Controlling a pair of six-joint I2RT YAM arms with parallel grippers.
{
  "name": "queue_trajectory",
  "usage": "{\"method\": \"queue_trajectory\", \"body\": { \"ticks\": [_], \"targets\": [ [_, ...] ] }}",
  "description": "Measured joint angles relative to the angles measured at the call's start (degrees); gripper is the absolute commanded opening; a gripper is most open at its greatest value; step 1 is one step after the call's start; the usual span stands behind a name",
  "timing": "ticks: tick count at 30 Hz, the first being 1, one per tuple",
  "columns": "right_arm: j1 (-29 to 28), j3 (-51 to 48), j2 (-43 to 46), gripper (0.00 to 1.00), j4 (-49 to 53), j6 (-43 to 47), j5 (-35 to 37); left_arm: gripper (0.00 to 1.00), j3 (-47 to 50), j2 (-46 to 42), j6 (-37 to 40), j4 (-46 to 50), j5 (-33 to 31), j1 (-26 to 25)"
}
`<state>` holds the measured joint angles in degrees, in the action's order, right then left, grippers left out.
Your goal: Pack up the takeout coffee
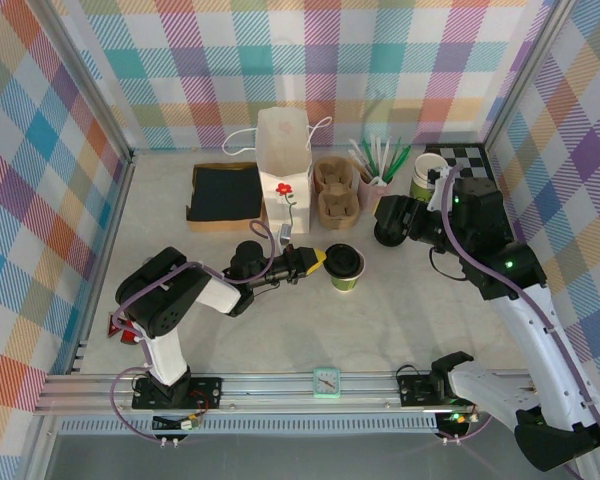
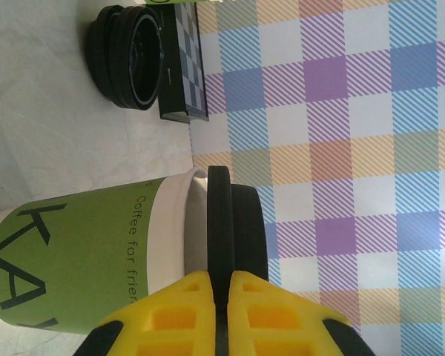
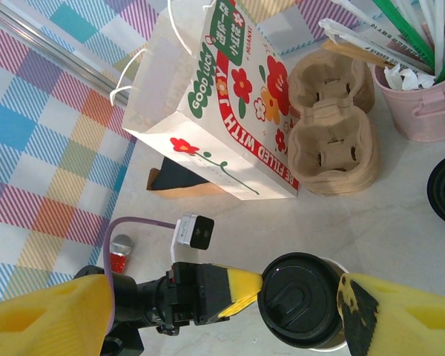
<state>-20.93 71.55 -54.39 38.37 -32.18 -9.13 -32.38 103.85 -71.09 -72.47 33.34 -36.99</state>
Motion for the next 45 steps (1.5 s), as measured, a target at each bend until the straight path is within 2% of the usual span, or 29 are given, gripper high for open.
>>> {"method": "queue_trajectory", "body": {
  "ticks": [26,45],
  "targets": [
    [0.00,-0.28,0.57,0.79,-1.86,-0.20,-0.48,0.13,-0.02,0.79,0.00,-0.17,0.02,-0.22],
    [0.00,-1.51,2.19,0.78,-2.78,-0.44,-0.59,0.22,-0.46,1.11,0.09,-0.17,0.02,-0.66]
  ]
}}
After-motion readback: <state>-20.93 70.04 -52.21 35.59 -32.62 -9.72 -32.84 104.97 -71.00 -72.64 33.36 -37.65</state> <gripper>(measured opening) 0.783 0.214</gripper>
